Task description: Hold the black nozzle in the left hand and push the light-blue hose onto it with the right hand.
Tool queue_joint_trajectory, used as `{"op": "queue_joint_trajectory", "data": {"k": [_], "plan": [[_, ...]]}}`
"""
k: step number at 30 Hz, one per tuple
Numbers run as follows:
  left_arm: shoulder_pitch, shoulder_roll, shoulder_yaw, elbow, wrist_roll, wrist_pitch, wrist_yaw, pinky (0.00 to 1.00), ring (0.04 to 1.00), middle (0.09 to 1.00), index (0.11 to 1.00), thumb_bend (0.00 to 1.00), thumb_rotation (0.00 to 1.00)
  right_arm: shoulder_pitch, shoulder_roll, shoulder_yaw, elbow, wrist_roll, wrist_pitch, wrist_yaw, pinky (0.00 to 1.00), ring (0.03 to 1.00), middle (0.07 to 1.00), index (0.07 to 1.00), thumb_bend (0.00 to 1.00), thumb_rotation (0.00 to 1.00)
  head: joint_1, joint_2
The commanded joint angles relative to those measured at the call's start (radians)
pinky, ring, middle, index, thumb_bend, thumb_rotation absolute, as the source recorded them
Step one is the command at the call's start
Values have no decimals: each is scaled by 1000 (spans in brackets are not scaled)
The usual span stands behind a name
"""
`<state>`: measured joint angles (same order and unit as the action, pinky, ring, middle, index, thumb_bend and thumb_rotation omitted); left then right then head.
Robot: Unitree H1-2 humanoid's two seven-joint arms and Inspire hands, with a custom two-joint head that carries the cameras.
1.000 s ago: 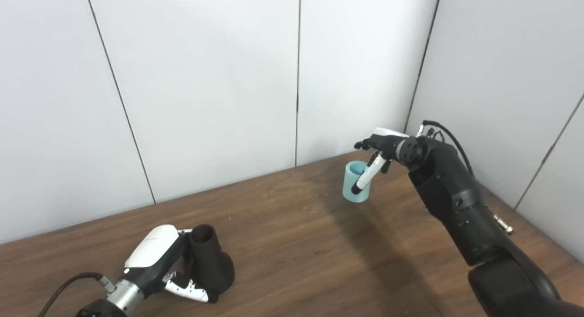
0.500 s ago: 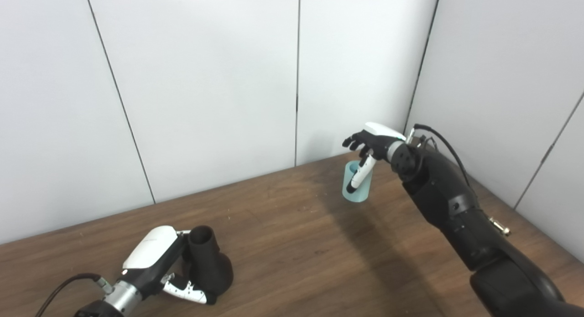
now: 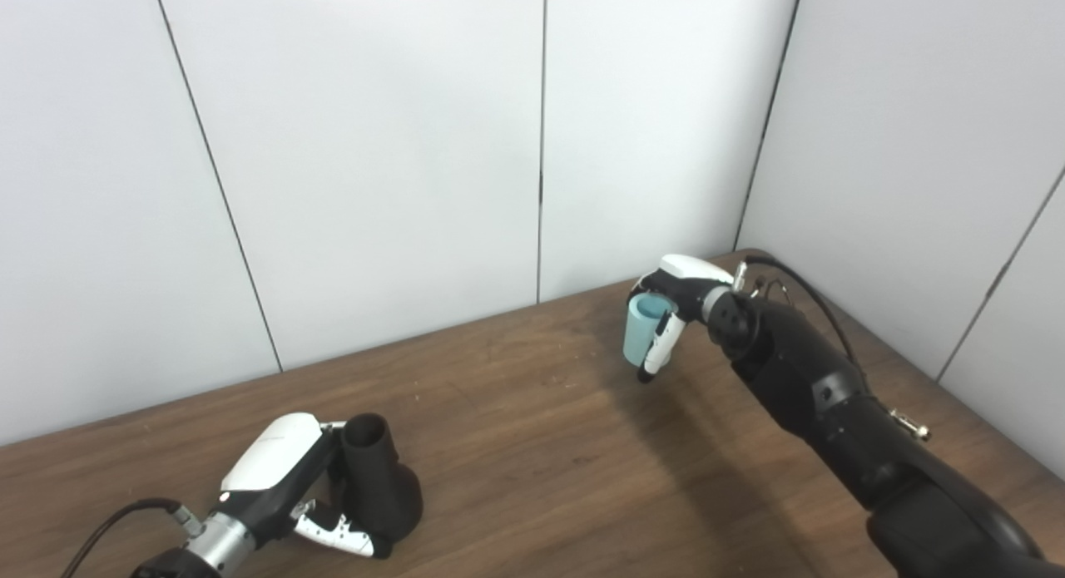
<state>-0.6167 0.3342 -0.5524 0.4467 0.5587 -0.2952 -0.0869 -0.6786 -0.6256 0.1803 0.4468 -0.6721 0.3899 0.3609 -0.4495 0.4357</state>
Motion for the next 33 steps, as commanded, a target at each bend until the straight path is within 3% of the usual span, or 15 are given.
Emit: {"op": "queue_joint_trajectory", "data": {"k": [1, 8, 13, 15, 16, 23, 33], "plan": [[75, 62, -37, 48, 67, 51, -100, 416, 453, 448, 494, 527, 0, -41, -45, -3, -31, 2, 3, -11, 639, 742, 789, 766, 871, 40, -1, 4], [84, 64, -38, 41, 66, 48, -101, 432, 459, 454, 492, 527, 0, -36, -36, -5, -19, 17, 2, -39, 723, 802, 787, 765, 861, 51, 1, 8], [79, 65, -37, 46, 60, 44, -105, 490, 475, 459, 491, 527, 0, -26, -27, -23, -28, 34, -27, -106, 577, 632, 644, 661, 800, 23, 1, 8], [77, 66, -36, 47, 58, 43, -107, 461, 475, 460, 491, 527, 0, -18, -19, -36, -33, 42, -56, -164, 488, 538, 516, 534, 586, 4, 1, 12], [78, 67, -36, 45, 58, 44, -107, 452, 475, 460, 491, 527, 0, -14, -16, -42, -29, 46, -76, -196, 469, 517, 501, 512, 558, 2, 1, 12], [78, 66, -36, 38, 57, 50, -114, 417, 461, 453, 493, 527, 0, 0, 0, -55, -1, 63, -189, -338, 429, 475, 503, 460, 530, 0, 2, 17], [73, 62, -26, 35, 47, 53, -124, 416, 449, 446, 493, 527, 0, -12, -1, -13, -3, 32, -222, -358, 436, 475, 503, 462, 530, 0, 11, 19]]}}
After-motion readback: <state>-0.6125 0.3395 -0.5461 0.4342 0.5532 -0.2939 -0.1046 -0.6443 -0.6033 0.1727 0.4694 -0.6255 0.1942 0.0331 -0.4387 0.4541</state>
